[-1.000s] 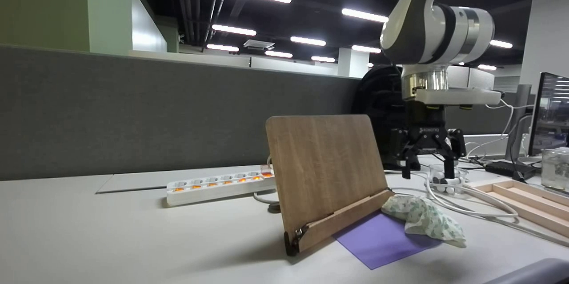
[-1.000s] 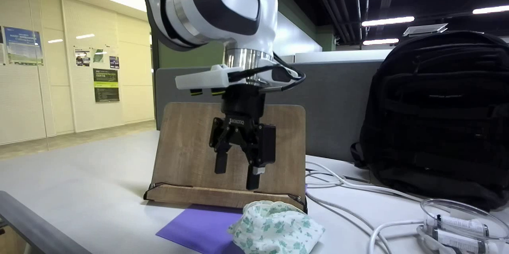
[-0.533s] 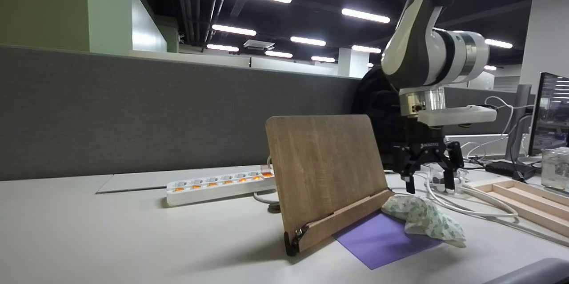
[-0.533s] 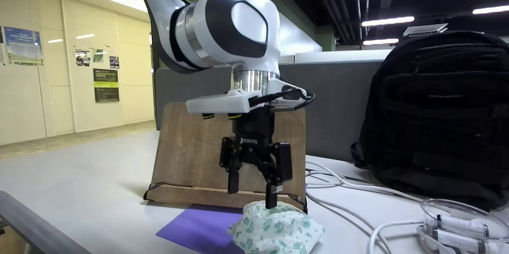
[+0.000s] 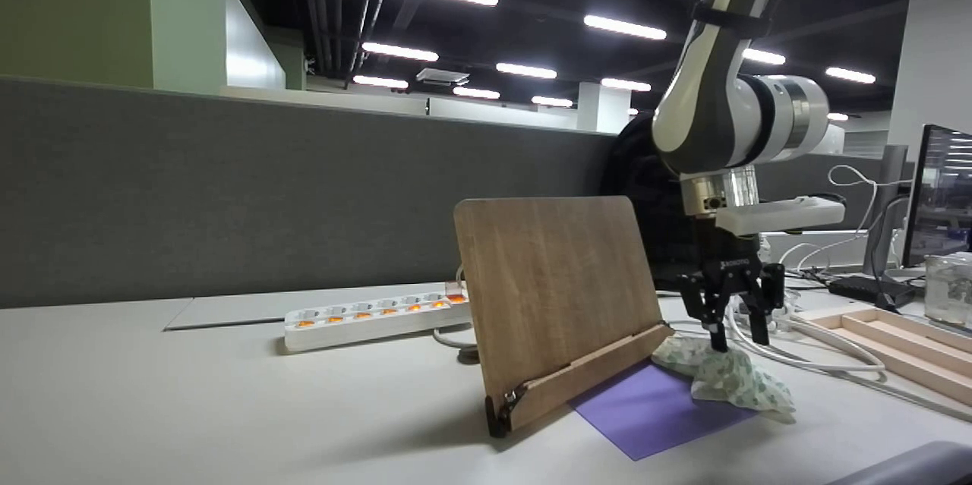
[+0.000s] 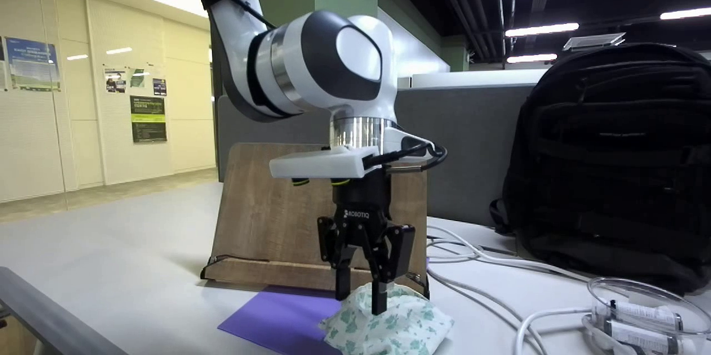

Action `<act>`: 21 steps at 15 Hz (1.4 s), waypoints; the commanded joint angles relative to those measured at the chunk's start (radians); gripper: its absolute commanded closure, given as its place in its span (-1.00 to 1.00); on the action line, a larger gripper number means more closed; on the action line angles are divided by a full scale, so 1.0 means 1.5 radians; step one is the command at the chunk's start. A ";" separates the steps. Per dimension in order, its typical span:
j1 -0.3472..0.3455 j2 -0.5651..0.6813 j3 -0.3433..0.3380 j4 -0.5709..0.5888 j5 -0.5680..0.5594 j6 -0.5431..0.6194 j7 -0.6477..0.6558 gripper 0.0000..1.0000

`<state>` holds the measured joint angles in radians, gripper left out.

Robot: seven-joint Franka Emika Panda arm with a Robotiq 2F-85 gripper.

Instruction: Place the cloth on the wooden board

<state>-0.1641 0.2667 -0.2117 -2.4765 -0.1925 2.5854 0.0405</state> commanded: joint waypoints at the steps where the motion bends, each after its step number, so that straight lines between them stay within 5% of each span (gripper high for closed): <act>1: 0.012 0.011 -0.009 0.012 -0.014 0.004 0.018 0.38; 6: 0.019 0.018 -0.007 0.012 -0.015 0.007 0.017 0.98; 10: 0.020 0.024 0.004 0.016 0.008 -0.017 0.009 1.00; 15: 0.029 -0.030 0.058 0.019 0.134 -0.103 0.023 0.99; 21: 0.080 -0.143 0.082 0.038 0.120 -0.115 0.097 0.99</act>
<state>-0.0678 0.1443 -0.0989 -2.4321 0.0150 2.4415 0.1052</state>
